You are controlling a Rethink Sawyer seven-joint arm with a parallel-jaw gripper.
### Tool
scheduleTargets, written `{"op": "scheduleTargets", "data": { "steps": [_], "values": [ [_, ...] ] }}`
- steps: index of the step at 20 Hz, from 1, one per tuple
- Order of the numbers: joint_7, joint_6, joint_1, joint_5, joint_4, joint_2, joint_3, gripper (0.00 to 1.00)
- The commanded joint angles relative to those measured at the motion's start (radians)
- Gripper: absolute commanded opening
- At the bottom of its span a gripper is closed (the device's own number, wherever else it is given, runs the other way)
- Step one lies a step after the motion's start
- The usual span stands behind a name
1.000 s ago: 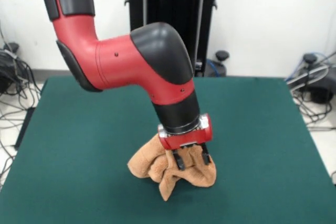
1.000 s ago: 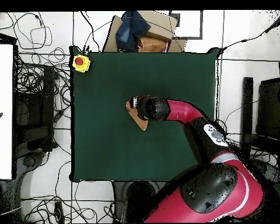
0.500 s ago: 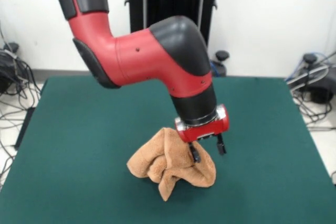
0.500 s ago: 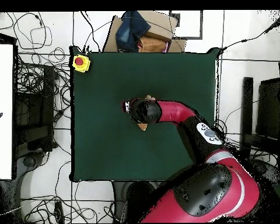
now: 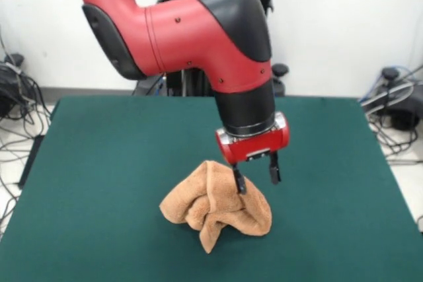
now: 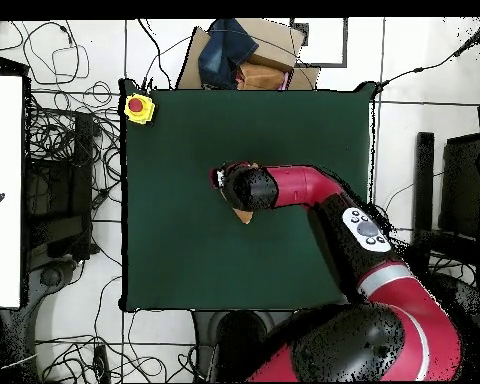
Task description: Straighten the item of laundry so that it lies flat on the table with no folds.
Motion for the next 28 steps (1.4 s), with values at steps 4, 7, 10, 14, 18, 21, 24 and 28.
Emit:
{"op": "scheduleTargets", "data": {
  "steps": [4,7,10,14,18,21,24,28],
  "values": [
    [-0.144,0.091,-0.024,-0.075,0.014,0.014,0.000,1.00],
    [-0.169,0.091,-0.038,-0.079,-0.008,0.053,0.014,1.00],
    [-0.181,0.086,-0.048,-0.083,-0.011,0.074,0.021,1.00],
    [-0.187,0.082,-0.055,-0.088,-0.010,0.087,0.026,1.00],
    [-0.204,0.081,-0.069,-0.095,-0.010,0.102,0.033,1.00],
    [-0.211,0.078,-0.078,-0.105,-0.008,0.106,0.033,1.00],
    [-0.212,0.088,-0.086,-0.105,0.003,0.099,0.042,1.00],
    [-0.217,0.099,-0.097,-0.113,0.001,0.104,0.053,1.00]
  ]
}}
